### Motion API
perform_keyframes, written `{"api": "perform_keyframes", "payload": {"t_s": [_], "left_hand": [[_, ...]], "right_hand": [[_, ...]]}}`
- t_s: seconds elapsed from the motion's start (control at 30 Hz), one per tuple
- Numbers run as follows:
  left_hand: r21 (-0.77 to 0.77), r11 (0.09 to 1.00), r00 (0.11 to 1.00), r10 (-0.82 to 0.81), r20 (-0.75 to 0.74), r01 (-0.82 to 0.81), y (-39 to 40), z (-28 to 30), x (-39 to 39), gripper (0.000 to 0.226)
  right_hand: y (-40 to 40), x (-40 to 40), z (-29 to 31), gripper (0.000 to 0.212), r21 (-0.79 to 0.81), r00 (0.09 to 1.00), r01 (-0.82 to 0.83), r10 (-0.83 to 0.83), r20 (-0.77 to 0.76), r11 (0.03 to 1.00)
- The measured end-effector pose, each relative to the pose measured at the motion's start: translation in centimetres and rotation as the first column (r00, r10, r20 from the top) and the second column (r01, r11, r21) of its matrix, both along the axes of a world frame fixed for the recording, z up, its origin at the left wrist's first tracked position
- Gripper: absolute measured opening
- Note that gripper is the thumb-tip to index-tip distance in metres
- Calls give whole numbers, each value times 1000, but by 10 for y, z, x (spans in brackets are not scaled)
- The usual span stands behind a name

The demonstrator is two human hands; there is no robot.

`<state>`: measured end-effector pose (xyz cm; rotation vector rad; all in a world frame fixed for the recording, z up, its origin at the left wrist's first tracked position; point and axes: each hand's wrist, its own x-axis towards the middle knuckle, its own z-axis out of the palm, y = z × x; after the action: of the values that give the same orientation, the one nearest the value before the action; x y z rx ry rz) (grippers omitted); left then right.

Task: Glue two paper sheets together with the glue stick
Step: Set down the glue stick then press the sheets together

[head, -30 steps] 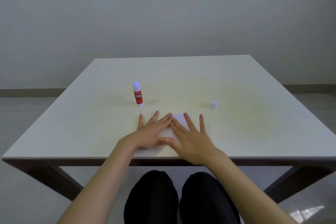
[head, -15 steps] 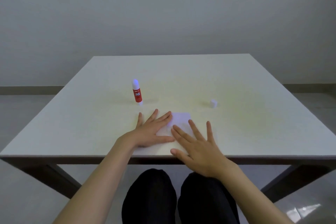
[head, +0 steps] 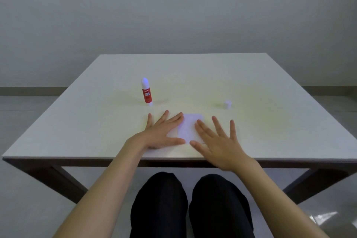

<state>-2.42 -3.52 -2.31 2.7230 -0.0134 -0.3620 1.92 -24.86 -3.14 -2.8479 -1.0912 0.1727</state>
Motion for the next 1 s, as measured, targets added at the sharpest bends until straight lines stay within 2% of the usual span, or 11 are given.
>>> {"api": "perform_keyframes", "payload": {"t_s": [0.07,0.17,0.23,0.37,0.43,0.57,0.63,0.77,0.83,0.93,1.0], "left_hand": [[8,1000,1000,1,3,-1,-1,-1,-1,83],[-12,1000,1000,5,5,-5,0,-3,1,84],[-26,1000,1000,8,8,-8,1,-3,2,85],[-16,1000,1000,5,-9,-5,1,-2,1,83],[-9,1000,1000,1,-11,-1,0,-1,1,84],[-47,999,1000,6,0,-6,-1,-1,1,85],[-53,999,1000,7,4,-7,-1,-1,1,84],[-33,999,1000,13,-3,-13,-1,0,0,84],[-41,999,1000,12,0,-12,-1,0,0,84],[-62,998,1000,11,6,-10,-1,-2,1,85],[-76,997,1000,13,11,-12,-1,-2,1,86]], "right_hand": [[5,1,2,77,-9,999,39,-39,16,999],[15,-25,-10,93,59,992,-100,95,84,993],[17,-27,-16,96,48,984,-158,153,92,986],[15,19,1,77,-26,999,35,-35,3,999],[20,25,5,77,-36,997,73,-73,-1,997],[35,-11,-10,92,41,991,-127,125,53,991],[34,-11,-12,89,42,986,-163,161,51,986],[28,19,1,73,-23,1000,-20,20,-1,1000],[29,19,1,76,-12,1000,6,-6,17,1000],[34,-4,-8,88,51,990,-133,131,50,990],[31,-9,-12,86,67,978,-206,204,43,976]]}}
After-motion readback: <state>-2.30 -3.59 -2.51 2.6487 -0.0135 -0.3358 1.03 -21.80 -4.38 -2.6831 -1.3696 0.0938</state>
